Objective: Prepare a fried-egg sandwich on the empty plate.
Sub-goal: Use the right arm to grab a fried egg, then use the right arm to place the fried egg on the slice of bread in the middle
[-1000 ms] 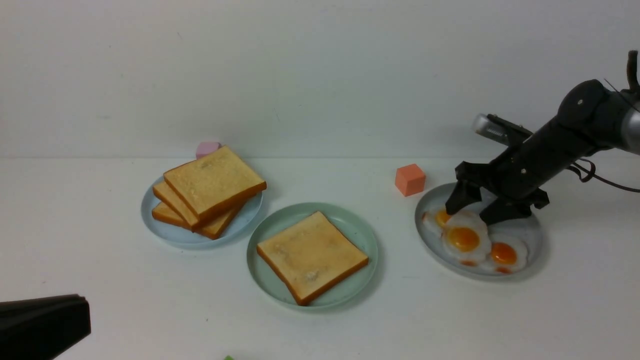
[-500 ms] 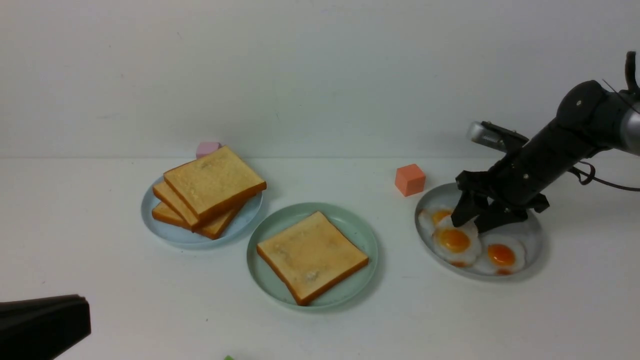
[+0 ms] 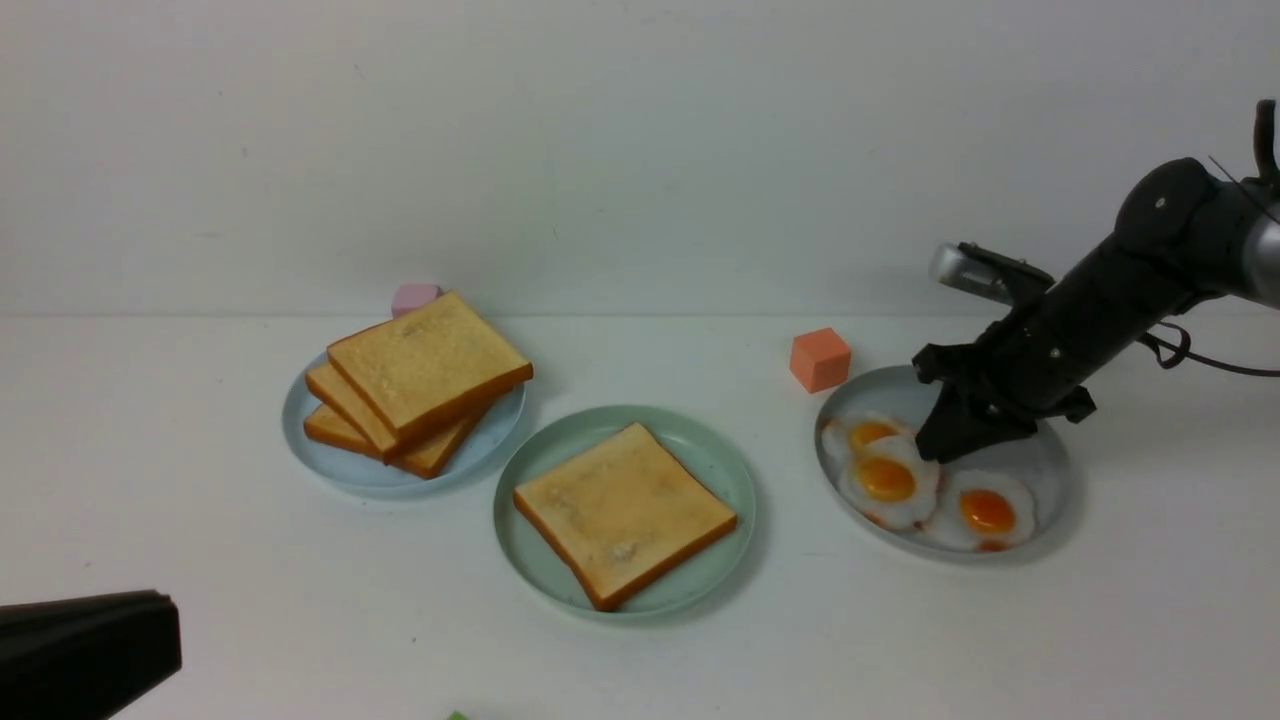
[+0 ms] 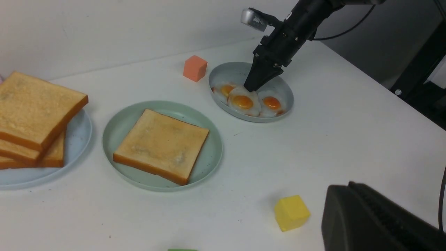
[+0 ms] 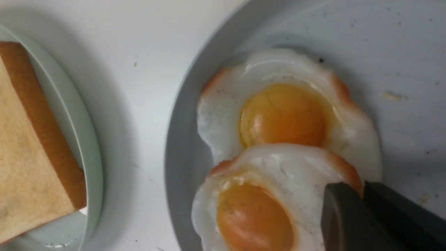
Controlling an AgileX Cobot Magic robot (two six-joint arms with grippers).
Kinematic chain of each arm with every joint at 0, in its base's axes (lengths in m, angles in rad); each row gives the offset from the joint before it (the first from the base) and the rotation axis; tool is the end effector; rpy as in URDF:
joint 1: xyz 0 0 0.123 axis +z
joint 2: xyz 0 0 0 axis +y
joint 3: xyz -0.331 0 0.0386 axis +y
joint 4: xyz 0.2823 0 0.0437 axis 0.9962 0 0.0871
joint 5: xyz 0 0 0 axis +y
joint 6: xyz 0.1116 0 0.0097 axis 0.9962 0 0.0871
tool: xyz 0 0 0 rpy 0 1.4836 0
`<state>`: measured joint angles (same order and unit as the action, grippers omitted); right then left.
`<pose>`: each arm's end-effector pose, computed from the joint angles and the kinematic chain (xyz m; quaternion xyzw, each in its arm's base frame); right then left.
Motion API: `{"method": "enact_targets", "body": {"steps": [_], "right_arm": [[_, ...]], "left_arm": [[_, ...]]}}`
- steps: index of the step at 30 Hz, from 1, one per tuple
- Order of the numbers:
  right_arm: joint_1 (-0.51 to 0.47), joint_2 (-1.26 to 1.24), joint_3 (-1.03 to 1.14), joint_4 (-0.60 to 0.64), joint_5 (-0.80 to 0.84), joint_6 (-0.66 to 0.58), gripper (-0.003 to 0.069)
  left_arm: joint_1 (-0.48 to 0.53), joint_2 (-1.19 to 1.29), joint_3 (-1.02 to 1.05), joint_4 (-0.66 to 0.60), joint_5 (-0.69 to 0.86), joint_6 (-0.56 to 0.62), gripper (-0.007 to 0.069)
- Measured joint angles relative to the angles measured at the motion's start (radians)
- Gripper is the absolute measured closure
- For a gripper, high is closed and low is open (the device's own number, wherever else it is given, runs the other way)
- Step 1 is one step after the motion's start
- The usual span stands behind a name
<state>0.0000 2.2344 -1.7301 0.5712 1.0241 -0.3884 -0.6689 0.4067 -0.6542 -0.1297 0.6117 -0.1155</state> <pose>0.5231 0.0518 0.1646 -0.0567 0.9647 0.2330 0.1091 0.0590 -0.0573 0.3707 0.1984 0.7714 -0.2869 0.5322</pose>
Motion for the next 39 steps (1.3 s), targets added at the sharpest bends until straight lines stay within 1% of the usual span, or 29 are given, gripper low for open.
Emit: {"method": "enact_targets", "body": {"steps": [3,8,10,16,24,30,32,35,37,38,39], "right_arm": [[0.0,-0.006,0.0,-0.01,0.0,0.0,0.0589],[0.001,-0.031,0.0,-0.068,-0.01,0.0,0.0589],[0.0,-0.051,0.0,-0.108,-0.015,0.0,0.0589],[0.0,-0.081,0.0,-0.151,-0.015,0.016,0.0589],[0.0,-0.147,0.0,-0.159,0.001,0.025,0.0589],[0.0,-0.208,0.0,-0.178,0.039,0.064,0.0589],[0.002,-0.224,0.001,-0.134,0.062,0.068,0.0589],[0.03,-0.244,0.001,-0.036,0.082,0.061,0.0589],[0.073,-0.251,0.001,0.028,0.096,0.047,0.0589],[0.078,-0.251,0.001,0.041,0.095,0.045,0.0589],[0.118,-0.251,0.001,0.074,0.094,0.038,0.0589]], "left_arm": [[0.0,0.0,0.0,-0.002,0.01,0.0,0.0638],[0.0,0.0,0.0,-0.006,0.014,0.0,0.0637],[0.0,0.0,0.0,-0.007,0.014,0.0,0.0637],[0.0,0.0,0.0,-0.008,0.014,0.0,0.0634],[0.0,0.0,0.0,-0.008,0.014,0.0,0.0634],[0.0,0.0,0.0,-0.005,0.014,0.0,0.0634],[0.0,0.0,0.0,0.012,0.014,0.0,0.0634],[0.0,0.0,0.0,0.033,0.014,0.0,0.0634],[0.0,0.0,0.0,0.038,0.014,0.0,0.0634],[0.0,0.0,0.0,0.038,0.014,0.0,0.0634],[0.0,0.0,0.0,0.039,0.014,0.0,0.0634]]}}
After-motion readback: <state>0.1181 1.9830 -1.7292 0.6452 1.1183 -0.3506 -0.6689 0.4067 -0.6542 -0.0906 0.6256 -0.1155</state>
